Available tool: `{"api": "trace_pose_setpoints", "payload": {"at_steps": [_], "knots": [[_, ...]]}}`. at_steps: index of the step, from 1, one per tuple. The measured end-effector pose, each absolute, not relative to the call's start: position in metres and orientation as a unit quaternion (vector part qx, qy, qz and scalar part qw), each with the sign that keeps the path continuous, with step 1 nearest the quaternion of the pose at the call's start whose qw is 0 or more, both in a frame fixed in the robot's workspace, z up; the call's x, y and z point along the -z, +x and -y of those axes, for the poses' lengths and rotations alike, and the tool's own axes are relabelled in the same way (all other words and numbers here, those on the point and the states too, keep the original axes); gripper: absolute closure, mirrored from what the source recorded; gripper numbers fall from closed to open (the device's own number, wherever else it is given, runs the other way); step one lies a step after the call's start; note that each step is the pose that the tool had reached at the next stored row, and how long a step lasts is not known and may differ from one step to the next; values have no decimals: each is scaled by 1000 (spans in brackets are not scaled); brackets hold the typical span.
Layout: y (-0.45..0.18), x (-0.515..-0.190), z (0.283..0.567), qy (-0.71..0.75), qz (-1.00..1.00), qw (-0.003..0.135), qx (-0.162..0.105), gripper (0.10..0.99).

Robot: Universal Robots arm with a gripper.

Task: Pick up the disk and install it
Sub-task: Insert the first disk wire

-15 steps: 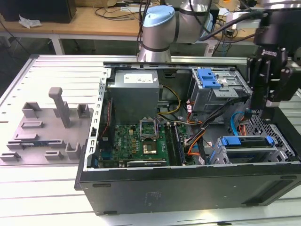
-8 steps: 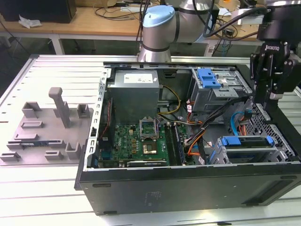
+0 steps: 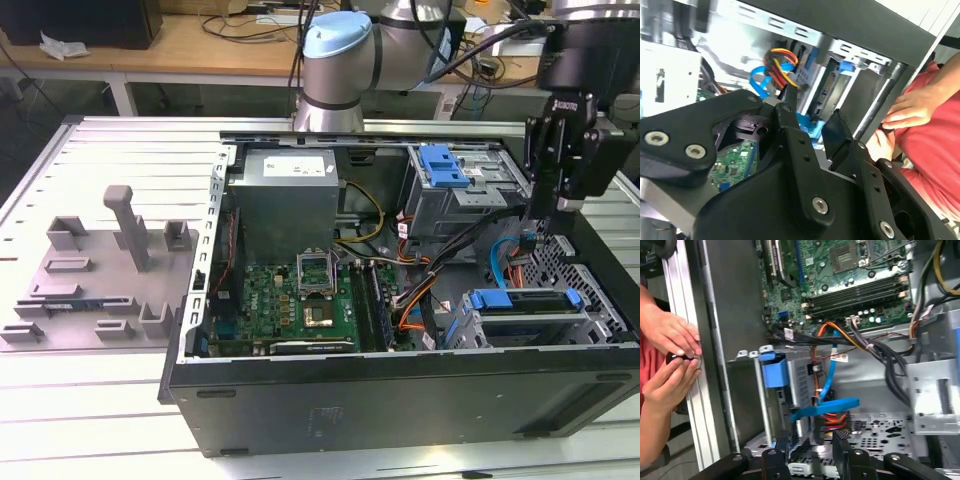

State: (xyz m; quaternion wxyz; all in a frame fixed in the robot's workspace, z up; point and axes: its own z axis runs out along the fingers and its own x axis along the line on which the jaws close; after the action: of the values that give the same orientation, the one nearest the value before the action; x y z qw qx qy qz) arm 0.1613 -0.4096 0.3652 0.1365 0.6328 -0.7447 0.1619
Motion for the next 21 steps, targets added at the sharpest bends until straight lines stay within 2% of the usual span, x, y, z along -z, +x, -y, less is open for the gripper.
{"api": "trace_pose_setpoints", "payload": {"at_steps": [4,13,14,16,21], "knots": [[161,-360,394,632,744,139,-166,612],[161,-353,394,626,749,133,-172,612],[161,-352,394,625,750,132,-172,627],[161,-351,395,623,751,129,-175,765],[156,-351,399,622,751,131,-178,765]]}}
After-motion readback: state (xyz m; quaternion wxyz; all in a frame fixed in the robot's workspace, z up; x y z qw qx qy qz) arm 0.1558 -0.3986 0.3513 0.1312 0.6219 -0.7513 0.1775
